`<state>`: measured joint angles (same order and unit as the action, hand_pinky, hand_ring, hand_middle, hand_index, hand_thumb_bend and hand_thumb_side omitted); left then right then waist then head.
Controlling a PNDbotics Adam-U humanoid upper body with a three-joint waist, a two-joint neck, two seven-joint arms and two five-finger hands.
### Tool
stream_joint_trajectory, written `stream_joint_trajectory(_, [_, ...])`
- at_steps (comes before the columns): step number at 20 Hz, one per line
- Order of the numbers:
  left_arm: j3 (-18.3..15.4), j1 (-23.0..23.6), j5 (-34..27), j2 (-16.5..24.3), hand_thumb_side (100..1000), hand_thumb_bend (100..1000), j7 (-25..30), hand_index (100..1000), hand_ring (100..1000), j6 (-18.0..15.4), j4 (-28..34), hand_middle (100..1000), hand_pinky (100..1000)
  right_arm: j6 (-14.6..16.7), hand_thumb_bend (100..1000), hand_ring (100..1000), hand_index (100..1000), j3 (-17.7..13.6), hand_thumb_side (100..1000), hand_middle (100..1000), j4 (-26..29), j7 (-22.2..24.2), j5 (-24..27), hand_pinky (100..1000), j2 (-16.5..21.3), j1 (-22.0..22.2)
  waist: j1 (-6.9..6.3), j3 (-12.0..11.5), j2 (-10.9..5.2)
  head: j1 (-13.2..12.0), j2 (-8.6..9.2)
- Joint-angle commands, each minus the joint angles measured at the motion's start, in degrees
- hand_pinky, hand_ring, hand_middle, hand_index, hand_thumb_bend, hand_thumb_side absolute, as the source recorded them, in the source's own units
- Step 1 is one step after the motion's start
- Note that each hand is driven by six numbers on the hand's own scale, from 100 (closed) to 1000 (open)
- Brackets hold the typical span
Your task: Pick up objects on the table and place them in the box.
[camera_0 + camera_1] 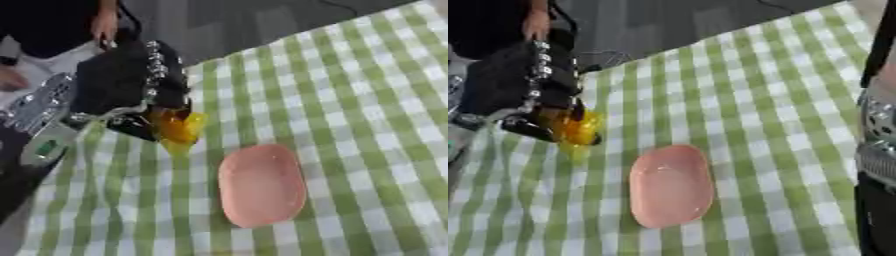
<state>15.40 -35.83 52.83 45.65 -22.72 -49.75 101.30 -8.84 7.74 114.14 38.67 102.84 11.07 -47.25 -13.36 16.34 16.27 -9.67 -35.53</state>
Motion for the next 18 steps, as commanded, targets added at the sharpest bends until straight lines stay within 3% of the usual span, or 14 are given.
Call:
stream_joint_trajectory(1, [1.00, -2.09, -0.70, -0.90, 100, 635, -0.20, 169, 100, -2.22, -0.62, 100, 100, -0.45, 100, 693, 1000, 0.14, 1000, 747, 0.45, 0.13, -0.13, 614, -0.79, -1.03, 0.41, 0.36, -1.08, -1.22, -0.57])
stream_joint_trajectory(11, [4.56, -4.83, -2.38, -6.62, 100, 576, 6.10, 169, 100, -2.22, -4.36, 100, 100, -1.65, 100, 709, 1000, 0.05, 1000, 759, 0.45, 1.03, -1.39, 632, -1.59, 0.06, 0.41, 3.24, -1.63, -3.91, -2.67])
stream_joint_trajectory(18, [6.83, -4.74, -4.21, -8.22, 100, 551, 11.47, 193, 100, -2.22, -3.24, 100, 100, -2.00, 100, 710, 1000, -0.22, 1000, 759, 0.45, -0.09, -1.69, 633, -2.01, 0.73, 0.41, 3.66, -2.75, -3.96, -3.93])
